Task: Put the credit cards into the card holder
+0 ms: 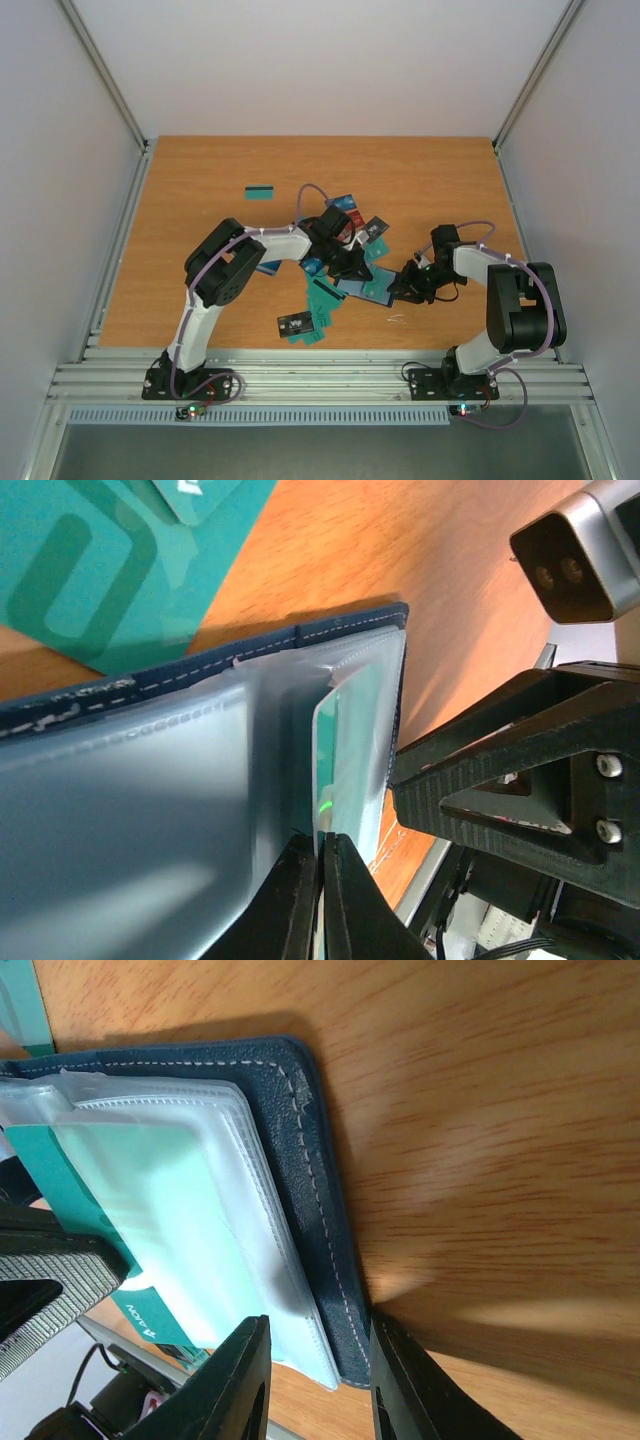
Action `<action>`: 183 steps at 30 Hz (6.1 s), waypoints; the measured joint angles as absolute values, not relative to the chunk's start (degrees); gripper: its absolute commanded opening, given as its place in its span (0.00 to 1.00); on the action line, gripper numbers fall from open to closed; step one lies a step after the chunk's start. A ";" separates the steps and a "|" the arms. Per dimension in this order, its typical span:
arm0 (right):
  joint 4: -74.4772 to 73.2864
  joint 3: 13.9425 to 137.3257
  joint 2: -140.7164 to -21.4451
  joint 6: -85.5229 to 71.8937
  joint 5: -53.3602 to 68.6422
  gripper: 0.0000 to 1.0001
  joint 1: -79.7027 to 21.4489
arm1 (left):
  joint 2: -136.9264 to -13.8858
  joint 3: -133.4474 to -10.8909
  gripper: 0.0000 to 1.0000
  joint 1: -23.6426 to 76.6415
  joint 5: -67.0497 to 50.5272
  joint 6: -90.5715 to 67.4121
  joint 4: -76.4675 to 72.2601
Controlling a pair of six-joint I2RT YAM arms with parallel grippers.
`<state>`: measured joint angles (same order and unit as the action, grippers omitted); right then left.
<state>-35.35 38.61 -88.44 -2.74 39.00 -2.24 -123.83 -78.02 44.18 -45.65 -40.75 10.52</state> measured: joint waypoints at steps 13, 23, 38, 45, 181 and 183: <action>-34.87 38.26 -88.44 -2.79 39.51 0.30 -2.24 | -123.87 -81.93 0.38 46.09 -41.12 -38.11 19.51; -34.22 38.02 -88.44 -3.62 39.94 0.30 -2.24 | -124.66 -88.55 0.34 47.31 -35.73 -35.55 31.44; -33.78 38.00 -88.58 -4.01 40.21 0.30 -2.24 | -132.49 -103.88 0.31 49.21 -31.07 -36.49 46.59; -33.78 38.02 -88.90 -4.01 40.80 0.30 -2.20 | -135.22 -109.97 0.32 50.57 -28.29 -36.97 52.45; -41.17 34.24 -60.16 -38.57 4.93 0.50 -61.91 | -101.14 -61.41 0.74 55.46 -8.99 -26.55 45.34; -41.47 34.24 -60.14 -38.48 4.93 0.50 -61.80 | -101.41 -61.93 0.74 55.53 -9.56 -26.55 45.32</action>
<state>-41.47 34.24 -60.14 -38.48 4.93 -61.80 -101.41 -61.93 55.53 -9.56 -26.55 45.32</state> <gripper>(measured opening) 0.495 0.741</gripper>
